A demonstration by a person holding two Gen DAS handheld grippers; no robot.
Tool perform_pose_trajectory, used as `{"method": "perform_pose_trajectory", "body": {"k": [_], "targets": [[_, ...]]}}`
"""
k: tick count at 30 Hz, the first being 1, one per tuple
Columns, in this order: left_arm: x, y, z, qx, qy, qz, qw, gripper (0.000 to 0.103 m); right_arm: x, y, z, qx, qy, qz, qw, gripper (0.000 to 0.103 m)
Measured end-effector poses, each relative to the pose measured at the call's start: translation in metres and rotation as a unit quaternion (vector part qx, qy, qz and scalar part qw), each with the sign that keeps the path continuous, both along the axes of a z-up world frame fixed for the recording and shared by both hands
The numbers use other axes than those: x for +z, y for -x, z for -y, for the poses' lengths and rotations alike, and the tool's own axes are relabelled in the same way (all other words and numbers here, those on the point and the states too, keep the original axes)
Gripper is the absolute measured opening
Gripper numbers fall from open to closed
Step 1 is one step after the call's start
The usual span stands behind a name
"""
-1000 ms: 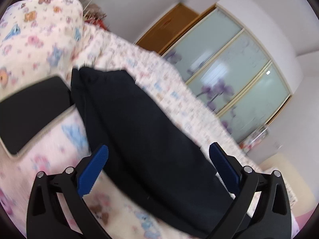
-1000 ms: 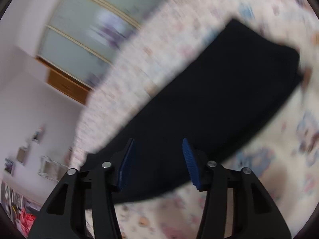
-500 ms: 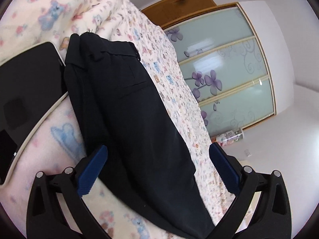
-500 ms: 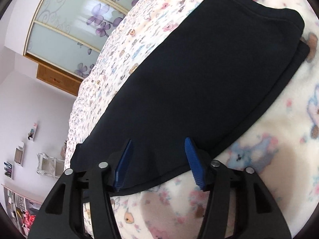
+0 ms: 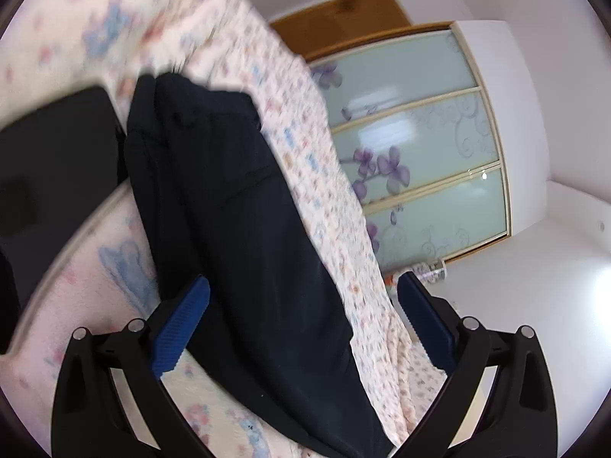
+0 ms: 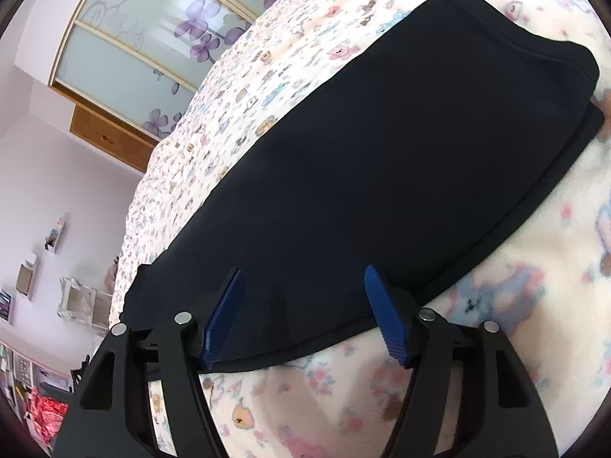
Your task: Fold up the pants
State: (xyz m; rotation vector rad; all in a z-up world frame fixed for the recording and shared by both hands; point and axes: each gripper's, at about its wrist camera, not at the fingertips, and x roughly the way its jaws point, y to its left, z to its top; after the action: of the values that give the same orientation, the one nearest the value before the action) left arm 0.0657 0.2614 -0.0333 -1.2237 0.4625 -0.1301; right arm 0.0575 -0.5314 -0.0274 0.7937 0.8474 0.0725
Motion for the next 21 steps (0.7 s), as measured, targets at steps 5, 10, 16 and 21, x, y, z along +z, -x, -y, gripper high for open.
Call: {"method": "perform_pose_trajectory", "body": {"k": [5, 10, 16, 21], "targets": [[-0.008, -0.015, -0.007, 0.011, 0.016, -0.023, 0.9995, 0.099, 0.001, 0.002, -0.001, 0.003, 0.011, 0.001, 1.000, 0.070], [-0.005, -0.034, -0.023, 0.032, 0.013, -0.010, 0.9994, 0.087, 0.001, 0.002, -0.003, 0.005, 0.015, 0.004, 1.000, 0.070], [-0.013, -0.033, -0.032, 0.032, -0.009, -0.045, 0.9984, 0.011, 0.002, 0.001, -0.004, 0.009, 0.015, 0.006, 1.000, 0.073], [0.007, -0.010, -0.025, 0.054, -0.071, -0.045, 0.9950, 0.009, 0.004, 0.000, -0.009, 0.013, 0.032, 0.004, 0.999, 0.075]]}}
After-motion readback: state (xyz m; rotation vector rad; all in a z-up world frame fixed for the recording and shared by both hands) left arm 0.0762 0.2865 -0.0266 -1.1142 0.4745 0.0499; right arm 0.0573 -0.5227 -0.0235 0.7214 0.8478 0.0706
